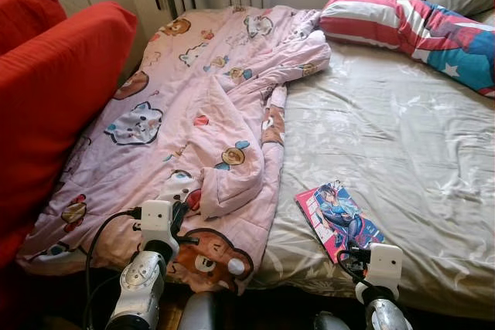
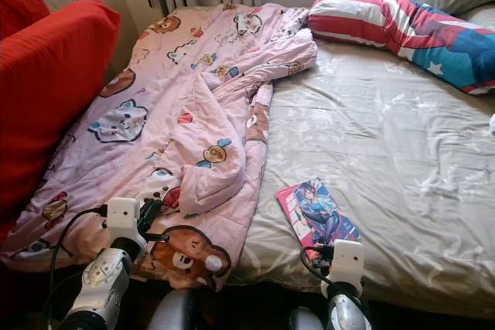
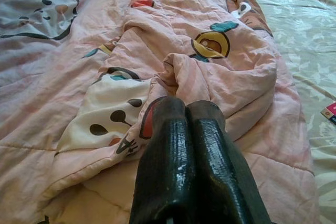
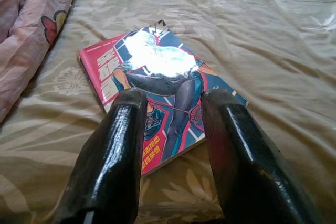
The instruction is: Clean up the room
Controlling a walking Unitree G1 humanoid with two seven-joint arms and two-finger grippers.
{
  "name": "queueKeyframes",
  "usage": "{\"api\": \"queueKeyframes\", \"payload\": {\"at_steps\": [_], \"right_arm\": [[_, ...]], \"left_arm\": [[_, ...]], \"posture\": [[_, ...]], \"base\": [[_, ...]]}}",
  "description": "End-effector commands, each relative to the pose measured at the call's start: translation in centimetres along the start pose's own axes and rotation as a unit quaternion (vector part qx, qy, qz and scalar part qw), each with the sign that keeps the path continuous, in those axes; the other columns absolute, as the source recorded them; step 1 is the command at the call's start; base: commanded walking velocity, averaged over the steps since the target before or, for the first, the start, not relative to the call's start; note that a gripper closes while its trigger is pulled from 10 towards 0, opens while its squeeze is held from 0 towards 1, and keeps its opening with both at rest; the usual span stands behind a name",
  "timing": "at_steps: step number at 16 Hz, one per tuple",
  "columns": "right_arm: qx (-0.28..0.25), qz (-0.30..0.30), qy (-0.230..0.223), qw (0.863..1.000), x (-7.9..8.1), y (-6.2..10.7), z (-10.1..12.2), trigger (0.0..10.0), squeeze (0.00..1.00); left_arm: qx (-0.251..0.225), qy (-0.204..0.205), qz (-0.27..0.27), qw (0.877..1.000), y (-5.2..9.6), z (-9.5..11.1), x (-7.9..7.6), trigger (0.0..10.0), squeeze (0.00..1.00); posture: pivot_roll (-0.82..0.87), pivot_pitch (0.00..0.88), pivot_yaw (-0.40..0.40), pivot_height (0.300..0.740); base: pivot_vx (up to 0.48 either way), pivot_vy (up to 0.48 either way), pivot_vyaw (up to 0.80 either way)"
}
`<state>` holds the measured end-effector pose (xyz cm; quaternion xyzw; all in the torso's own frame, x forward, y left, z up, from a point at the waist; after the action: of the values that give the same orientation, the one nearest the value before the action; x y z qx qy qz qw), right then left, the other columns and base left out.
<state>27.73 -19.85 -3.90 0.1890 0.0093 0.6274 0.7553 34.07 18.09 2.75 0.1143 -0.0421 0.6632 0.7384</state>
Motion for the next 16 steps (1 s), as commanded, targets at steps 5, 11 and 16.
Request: {"api": "queueKeyframes", "payload": {"at_steps": [5, 11, 16], "right_arm": [[0.004, 0.0, -0.003, 1.0, -0.02, 0.31, -0.47, 10.0, 0.0], [0.006, 0.005, -0.007, 1.0, 0.2, 0.3, -0.56, 10.0, 0.0], [0.008, 0.008, -0.01, 1.0, 0.38, 0.31, -0.68, 10.0, 0.0]], "left_arm": [[0.012, -0.001, -0.003, 1.0, 0.49, -0.74, -0.01, 10.0, 0.0], [0.017, -0.005, -0.008, 1.0, 0.66, -0.97, -0.36, 10.0, 0.0], [0.016, -0.006, -0.009, 1.0, 0.7, -0.95, -0.31, 10.0, 0.0]], "posture": [[-0.01, 0.116, 0.05, 0.627], [-0.01, 0.123, 0.052, 0.627], [-0.01, 0.124, 0.054, 0.627]], "base": [[0.0, 0.0, 0.0], [0.042, 0.0, 0.0], [0.27, 0.0, 0.0]]}}
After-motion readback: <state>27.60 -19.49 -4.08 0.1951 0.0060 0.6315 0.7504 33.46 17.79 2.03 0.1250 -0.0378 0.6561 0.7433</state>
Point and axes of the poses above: a point about 5 cm out from each wrist's last joint towards the gripper, its own y axis pointing back from the gripper into the wrist, its own z axis along the axis of the wrist's last joint, x = y × z, the point moved 5 cm from there along -y, pointing out of the wrist towards the gripper, and after that the axes turned 14 degrees about -y, right-handed, at the moved point
